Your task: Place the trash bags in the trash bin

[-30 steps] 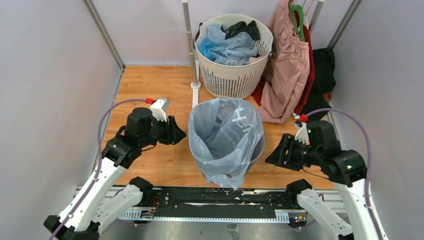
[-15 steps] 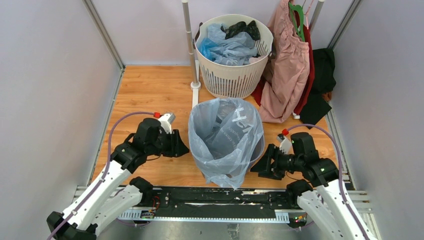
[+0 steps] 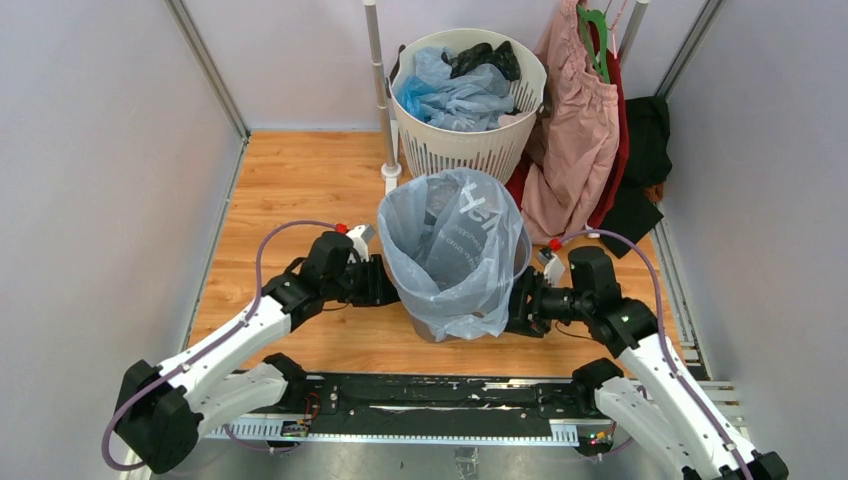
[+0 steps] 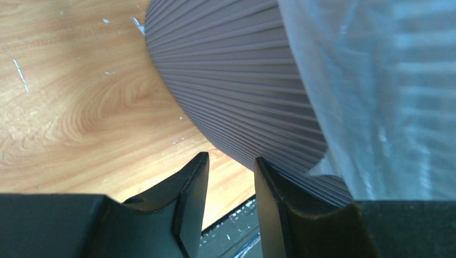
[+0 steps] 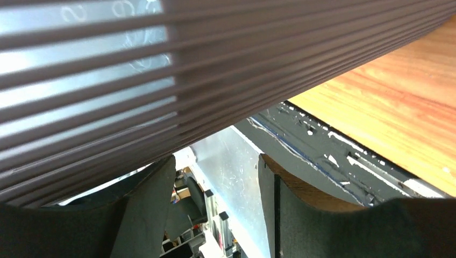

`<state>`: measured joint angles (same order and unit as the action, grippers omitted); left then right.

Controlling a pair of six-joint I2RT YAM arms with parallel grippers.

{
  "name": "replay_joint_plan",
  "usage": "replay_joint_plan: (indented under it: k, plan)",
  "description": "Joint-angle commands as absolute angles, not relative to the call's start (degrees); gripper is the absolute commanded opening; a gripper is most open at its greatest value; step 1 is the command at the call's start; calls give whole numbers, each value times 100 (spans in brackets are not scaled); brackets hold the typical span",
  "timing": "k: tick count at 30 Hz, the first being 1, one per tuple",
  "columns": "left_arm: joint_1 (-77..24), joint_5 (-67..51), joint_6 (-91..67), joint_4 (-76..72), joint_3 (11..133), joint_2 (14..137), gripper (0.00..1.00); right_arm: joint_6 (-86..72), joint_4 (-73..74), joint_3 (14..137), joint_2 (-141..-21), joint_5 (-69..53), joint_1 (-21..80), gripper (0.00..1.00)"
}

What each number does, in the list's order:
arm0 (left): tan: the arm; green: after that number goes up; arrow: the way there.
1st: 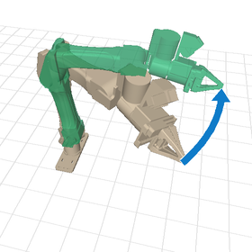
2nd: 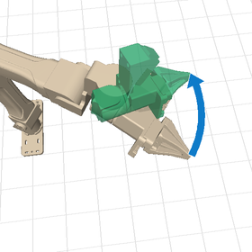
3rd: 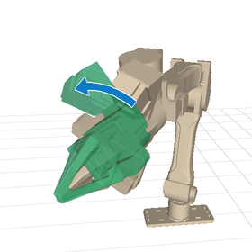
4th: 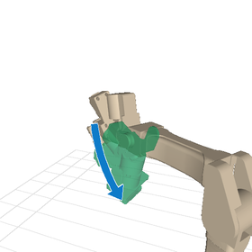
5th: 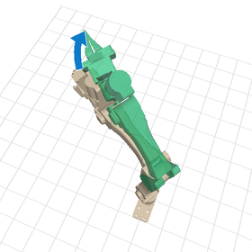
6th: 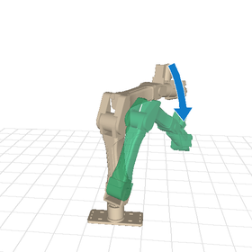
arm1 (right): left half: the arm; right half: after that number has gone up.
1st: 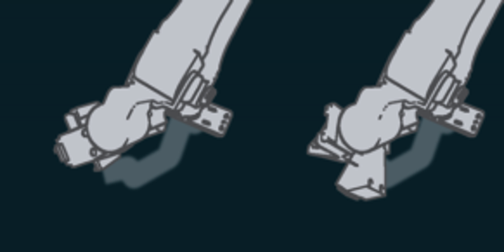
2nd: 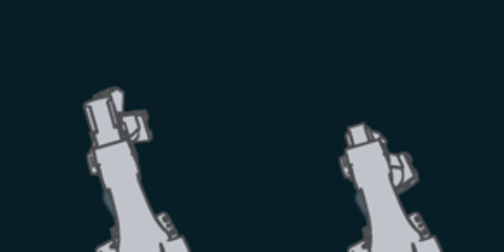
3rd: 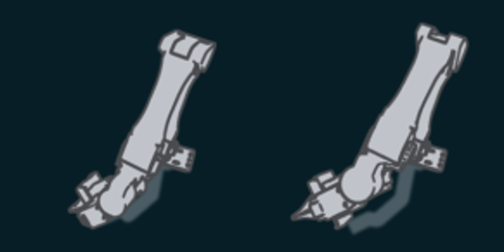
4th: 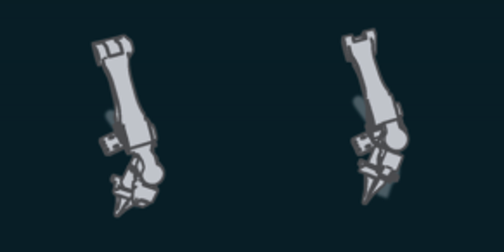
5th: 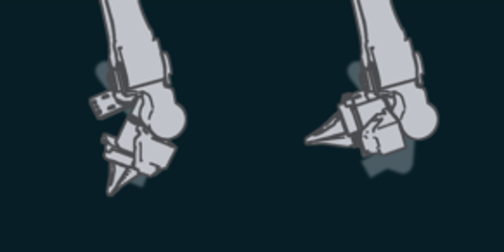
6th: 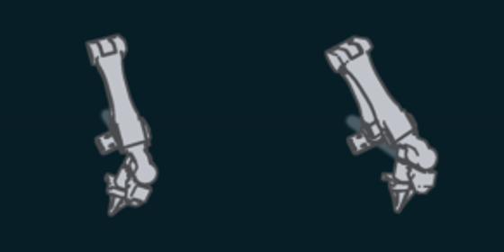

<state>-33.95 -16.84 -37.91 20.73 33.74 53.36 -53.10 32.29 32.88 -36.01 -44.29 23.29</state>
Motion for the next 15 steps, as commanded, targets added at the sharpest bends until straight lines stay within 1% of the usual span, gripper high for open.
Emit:
replay_joint_plan:
  k: [1,9,11,13,15]
  plan:
    - [-3427,-1362,-3704,1355,3599,5781,41,-5131,2683,3199,-3986,-4157,2426,62]
    - [-3416,-857,-3549,1009,3987,6441,41,-4497,2235,3405,-5106,-3483,2401,64]
    - [-3372,-803,-3498,1001,4077,6567,41,-4198,2342,3538,-5327,-3248,2328,64]
    - [-3308,-896,-3463,1110,4131,6576,41,-3797,2941,3909,-5418,-2797,2225,64]
    - [-3304,-950,-3430,1384,4129,6360,41,-3230,4081,4432,-5391,-1873,2181,64]
